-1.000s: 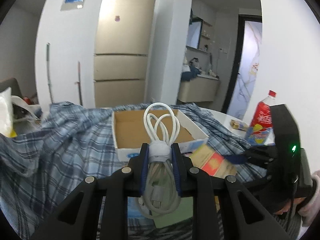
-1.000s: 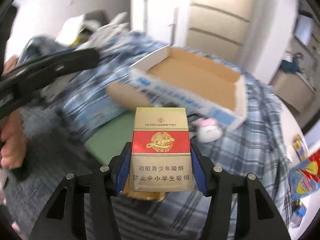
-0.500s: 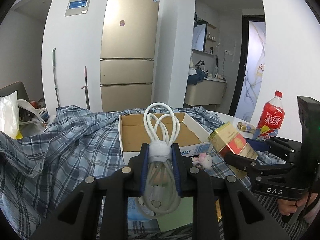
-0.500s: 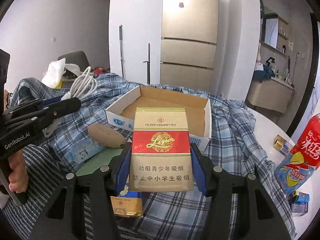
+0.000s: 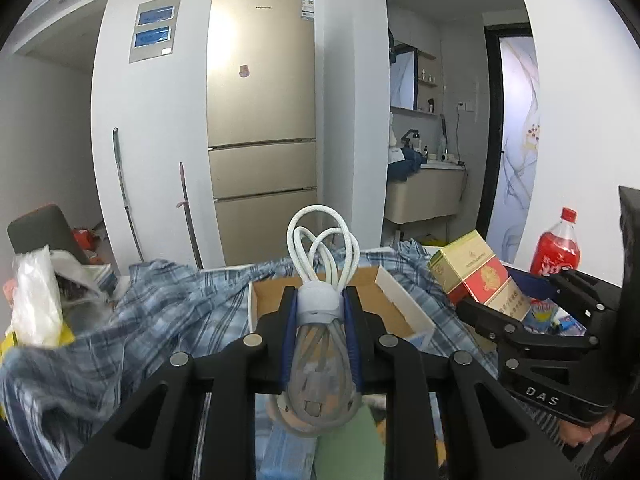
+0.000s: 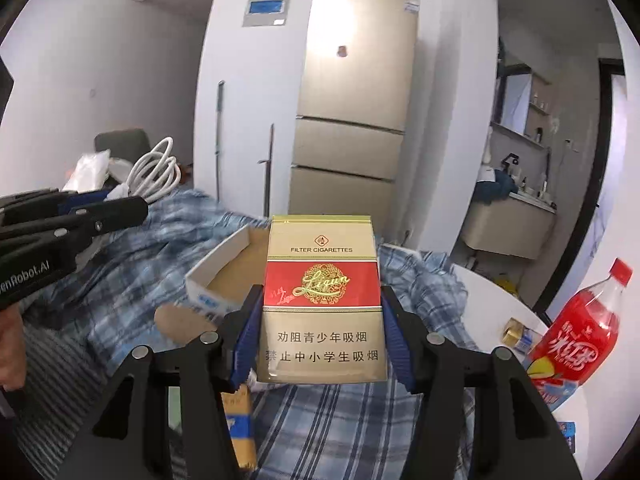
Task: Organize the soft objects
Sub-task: 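Carry the cable and pack into the white box and open both tools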
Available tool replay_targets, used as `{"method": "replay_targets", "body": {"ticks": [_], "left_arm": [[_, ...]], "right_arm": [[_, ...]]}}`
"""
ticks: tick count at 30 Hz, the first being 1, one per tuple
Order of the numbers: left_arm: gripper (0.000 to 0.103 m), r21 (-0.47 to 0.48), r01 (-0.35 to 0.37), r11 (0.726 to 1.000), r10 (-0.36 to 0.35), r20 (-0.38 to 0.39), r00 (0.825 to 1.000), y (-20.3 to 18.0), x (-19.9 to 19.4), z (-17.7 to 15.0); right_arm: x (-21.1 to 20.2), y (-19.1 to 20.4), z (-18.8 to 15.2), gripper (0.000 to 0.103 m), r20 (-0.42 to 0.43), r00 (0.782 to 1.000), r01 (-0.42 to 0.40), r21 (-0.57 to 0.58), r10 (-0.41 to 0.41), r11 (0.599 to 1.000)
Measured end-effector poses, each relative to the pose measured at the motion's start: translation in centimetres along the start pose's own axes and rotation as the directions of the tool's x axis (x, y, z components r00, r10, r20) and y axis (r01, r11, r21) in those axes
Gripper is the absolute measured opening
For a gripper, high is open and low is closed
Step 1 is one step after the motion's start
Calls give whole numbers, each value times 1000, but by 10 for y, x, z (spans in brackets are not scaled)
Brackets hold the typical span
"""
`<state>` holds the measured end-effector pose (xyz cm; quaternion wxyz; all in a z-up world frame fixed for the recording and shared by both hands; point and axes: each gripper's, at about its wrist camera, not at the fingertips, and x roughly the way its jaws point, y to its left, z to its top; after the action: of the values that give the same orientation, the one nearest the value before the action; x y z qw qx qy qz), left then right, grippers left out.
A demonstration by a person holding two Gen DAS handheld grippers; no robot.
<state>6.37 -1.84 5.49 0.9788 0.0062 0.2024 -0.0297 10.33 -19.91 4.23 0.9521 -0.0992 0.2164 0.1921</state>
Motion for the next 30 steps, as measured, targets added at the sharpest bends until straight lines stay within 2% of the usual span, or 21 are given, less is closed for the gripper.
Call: {"method": "replay_targets", "body": {"ticks": [5,9,12,16,22,28,30], "left_arm": [[24,6,-7,1000,7,22,1000,-10,12,41],[24,-61,31,998,-29,29,999,-15,13,74],[24,-40,-11,999,12,40,999,-21,16,94],[24,-92,-15,996,16,8,1000,-13,33,114],[24,-150,-40,988,38,-19,999,9,63,119],[24,-162,-54,985,30,-148,989,27,112,88],[24,-153,-52,987,19,-207,978,30,134,75]], "right_arm": [[6,-17,35,55,27,999,18,82,-21,996],[22,-21,67,55,12,1000,26,78,-27,997],[35,-28,88,55,3,1000,25,102,-25,994],[52,-40,103,55,-11,1000,21,146,-19,989],[73,-45,110,55,-35,999,-4,160,10,987],[108,-42,90,55,-109,993,-23,185,44,982],[122,-41,79,55,-144,988,-28,193,57,981]]}}
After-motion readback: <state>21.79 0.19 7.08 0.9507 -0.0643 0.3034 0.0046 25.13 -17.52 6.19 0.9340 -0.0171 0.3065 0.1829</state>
